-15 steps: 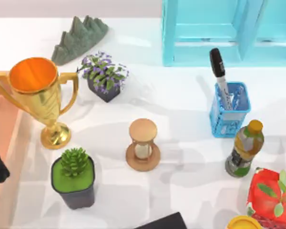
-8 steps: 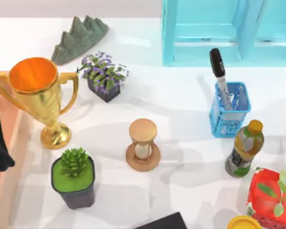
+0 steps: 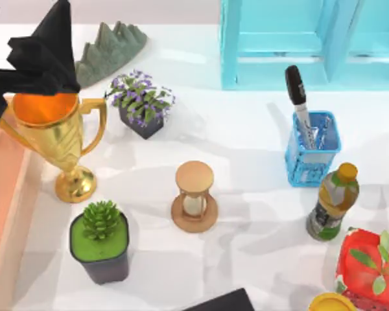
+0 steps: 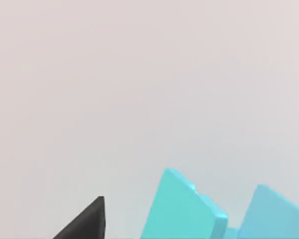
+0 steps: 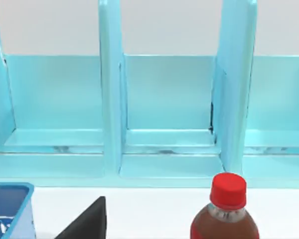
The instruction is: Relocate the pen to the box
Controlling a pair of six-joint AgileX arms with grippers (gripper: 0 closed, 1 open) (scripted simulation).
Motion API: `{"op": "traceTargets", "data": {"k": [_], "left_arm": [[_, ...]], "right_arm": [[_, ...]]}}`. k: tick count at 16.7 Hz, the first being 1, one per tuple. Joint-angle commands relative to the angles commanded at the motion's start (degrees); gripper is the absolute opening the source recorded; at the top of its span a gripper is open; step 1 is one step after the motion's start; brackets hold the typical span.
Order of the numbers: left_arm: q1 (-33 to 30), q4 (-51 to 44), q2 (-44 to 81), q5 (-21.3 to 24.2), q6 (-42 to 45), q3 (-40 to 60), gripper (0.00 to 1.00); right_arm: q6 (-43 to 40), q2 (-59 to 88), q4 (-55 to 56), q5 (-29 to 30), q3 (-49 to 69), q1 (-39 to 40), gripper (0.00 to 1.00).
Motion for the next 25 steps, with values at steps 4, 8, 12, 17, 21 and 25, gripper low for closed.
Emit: {"op": "traceTargets", "data": {"k": [4,8,12,17,21,25], "left_arm": [[-7.0,15.6,26.9,1.0,0.7,10.5,1.0],[-14.2,23.9,47.5,-0.3,-0.9,15.2,1.0],[-22.2,25.4,61.1,-3.2,-7.5,18.9,1.0],[-28.4,26.9,69.6,-5.1,-15.5,20.0,1.0],[-28.7,26.9,70.0,-5.2,-15.9,19.9,1.0],[-27.8,26.2,67.9,-4.7,-15.6,21.4,1.0]], "right_arm": [[0.0,0.0,0.0,0.0,0.0,0.0,1.0],[0.0,0.0,0.0,0.0,0.0,0.0,1.0],[0.0,0.0,0.0,0.0,0.0,0.0,1.0],[0.0,0.0,0.0,0.0,0.0,0.0,1.0],[0.0,0.0,0.0,0.0,0.0,0.0,1.0],[0.0,0.0,0.0,0.0,0.0,0.0,1.0]]}}
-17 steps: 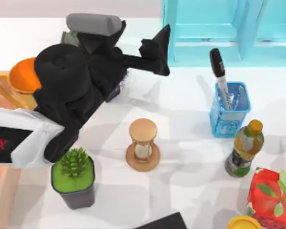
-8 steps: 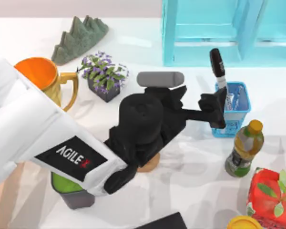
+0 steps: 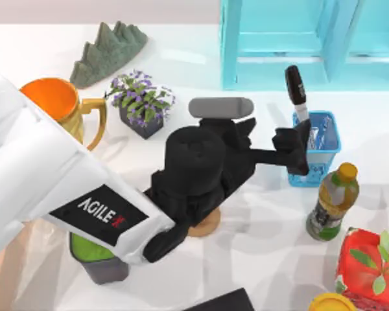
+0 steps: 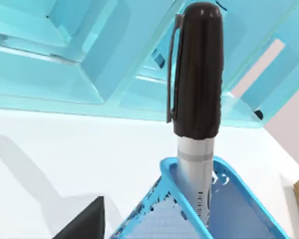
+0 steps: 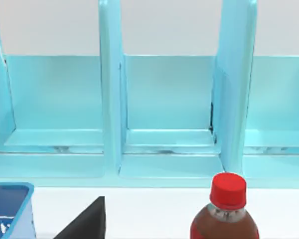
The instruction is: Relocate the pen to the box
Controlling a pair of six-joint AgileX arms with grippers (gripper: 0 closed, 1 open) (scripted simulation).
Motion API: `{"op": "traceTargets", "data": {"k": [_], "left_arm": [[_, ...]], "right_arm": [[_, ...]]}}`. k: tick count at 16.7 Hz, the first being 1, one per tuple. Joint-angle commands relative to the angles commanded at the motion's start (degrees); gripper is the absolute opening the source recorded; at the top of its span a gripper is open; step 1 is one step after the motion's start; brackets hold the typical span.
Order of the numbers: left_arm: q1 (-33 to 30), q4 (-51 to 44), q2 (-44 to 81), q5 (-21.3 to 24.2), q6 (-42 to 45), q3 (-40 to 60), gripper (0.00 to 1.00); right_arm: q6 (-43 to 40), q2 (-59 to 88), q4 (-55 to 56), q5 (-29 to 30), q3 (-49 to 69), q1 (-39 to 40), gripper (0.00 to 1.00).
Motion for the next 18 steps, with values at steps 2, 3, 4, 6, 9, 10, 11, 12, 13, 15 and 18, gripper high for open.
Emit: {"op": "traceTargets", "data": {"k": [2,3,4,6,9,10,11,12,13,15,18], "left_arm": [[-0.1,-2.2,0.6,0.2,0.0,1.1,1.0],[0.0,-3.2,0.8,0.3,0.0,1.9,1.0],[0.0,-4.3,1.1,0.4,0.0,2.9,1.0],[0.1,-6.1,2.0,0.5,-0.1,5.3,1.0],[0.3,-8.4,3.9,0.7,-0.1,9.5,1.0],[0.4,-9.1,4.8,0.7,-0.1,11.0,1.0],[0.4,-9.6,5.7,0.8,-0.1,12.5,1.0],[0.4,-10.1,6.7,0.8,-0.1,13.9,1.0],[0.4,-10.5,7.7,0.8,-0.1,15.4,1.0],[0.3,-11.0,9.9,0.7,-0.1,18.1,1.0],[-0.1,-11.2,13.2,0.5,-0.2,21.6,1.0]], "right_arm": [[0.0,0.0,0.0,0.0,0.0,0.0,1.0],[0.0,0.0,0.0,0.0,0.0,0.0,1.0],[0.0,0.0,0.0,0.0,0.0,0.0,1.0],[0.0,0.0,0.0,0.0,0.0,0.0,1.0],[0.0,0.0,0.0,0.0,0.0,0.0,1.0],[0.0,0.0,0.0,0.0,0.0,0.0,1.0],[0.0,0.0,0.0,0.0,0.0,0.0,1.0],[0.0,0.0,0.0,0.0,0.0,0.0,1.0],[0.0,0.0,0.0,0.0,0.0,0.0,1.0],[0.0,0.0,0.0,0.0,0.0,0.0,1.0],[0.0,0.0,0.0,0.0,0.0,0.0,1.0]]}}
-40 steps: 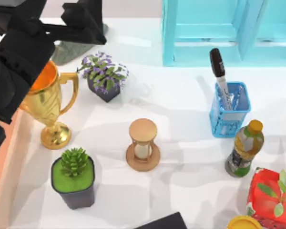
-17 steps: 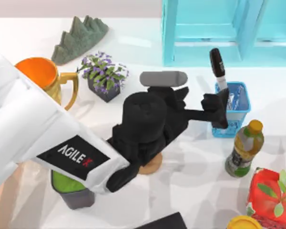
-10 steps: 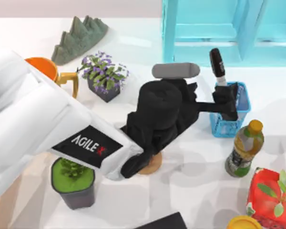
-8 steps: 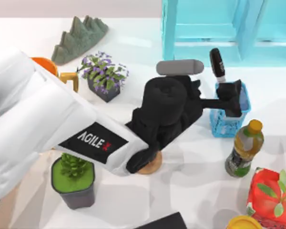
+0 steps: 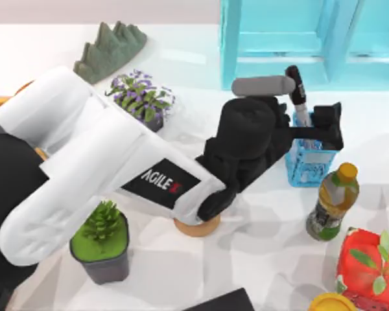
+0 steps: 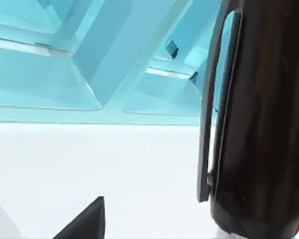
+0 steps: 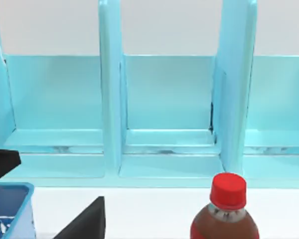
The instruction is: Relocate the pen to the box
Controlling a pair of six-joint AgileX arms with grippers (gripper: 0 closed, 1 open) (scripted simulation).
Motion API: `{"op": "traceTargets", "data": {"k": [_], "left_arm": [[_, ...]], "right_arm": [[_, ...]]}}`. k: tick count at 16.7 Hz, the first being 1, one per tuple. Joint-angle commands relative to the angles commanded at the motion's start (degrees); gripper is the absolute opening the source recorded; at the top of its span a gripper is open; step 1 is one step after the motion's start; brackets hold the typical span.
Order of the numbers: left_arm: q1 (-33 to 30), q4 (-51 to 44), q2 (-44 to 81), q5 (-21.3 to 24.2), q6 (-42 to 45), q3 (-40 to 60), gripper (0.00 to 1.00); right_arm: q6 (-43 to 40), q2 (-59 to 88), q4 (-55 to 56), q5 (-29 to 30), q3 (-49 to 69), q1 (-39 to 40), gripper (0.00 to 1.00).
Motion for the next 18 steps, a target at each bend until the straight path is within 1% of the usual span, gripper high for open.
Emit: {"op": "traceTargets", "data": {"k": [5,12,18], "left_arm": [[-0.1,0.8,4.3,0.0,0.0,3.5,1.0],[0.1,1.1,5.2,0.1,0.0,4.1,1.0],[0.1,1.1,5.2,0.1,0.0,4.1,0.55]], "right_arm": [[0.0,0.0,0.0,0.0,0.0,0.0,1.0],[0.0,0.0,0.0,0.0,0.0,0.0,1.0],[0.0,0.0,0.0,0.0,0.0,0.0,1.0]]}}
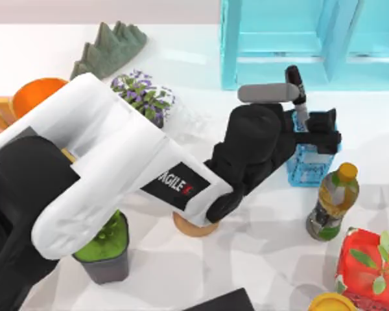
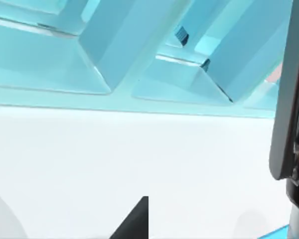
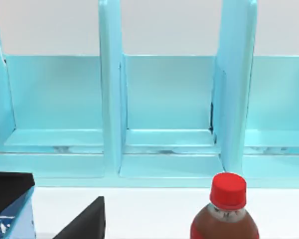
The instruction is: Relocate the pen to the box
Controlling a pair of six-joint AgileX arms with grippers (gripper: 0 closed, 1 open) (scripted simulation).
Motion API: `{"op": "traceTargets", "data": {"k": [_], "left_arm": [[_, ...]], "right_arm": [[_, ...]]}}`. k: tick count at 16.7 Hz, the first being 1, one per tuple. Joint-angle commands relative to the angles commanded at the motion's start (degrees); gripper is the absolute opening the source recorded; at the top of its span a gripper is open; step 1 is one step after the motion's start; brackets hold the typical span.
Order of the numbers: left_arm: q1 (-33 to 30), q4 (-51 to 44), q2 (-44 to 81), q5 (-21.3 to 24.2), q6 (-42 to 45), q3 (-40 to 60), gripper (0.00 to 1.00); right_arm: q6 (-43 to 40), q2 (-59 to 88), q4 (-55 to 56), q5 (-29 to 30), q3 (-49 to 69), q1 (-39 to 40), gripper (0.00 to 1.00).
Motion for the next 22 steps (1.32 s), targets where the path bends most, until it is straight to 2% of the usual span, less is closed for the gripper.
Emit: {"op": "traceTargets", "data": {"k": [7,17,22], "left_arm": [[0.0,0.0,0.0,0.0,0.0,0.0,0.02],[0.5,0.3,-0.9,-0.2,0.3,0.2,0.0],[1.5,-4.0,-4.9,1.6,0.8,-2.4,0.0]], "right_arm": [[0.0,0.0,0.0,0.0,0.0,0.0,1.0],[0.0,0.0,0.0,0.0,0.0,0.0,1.0],[0.0,0.0,0.0,0.0,0.0,0.0,1.0]]}}
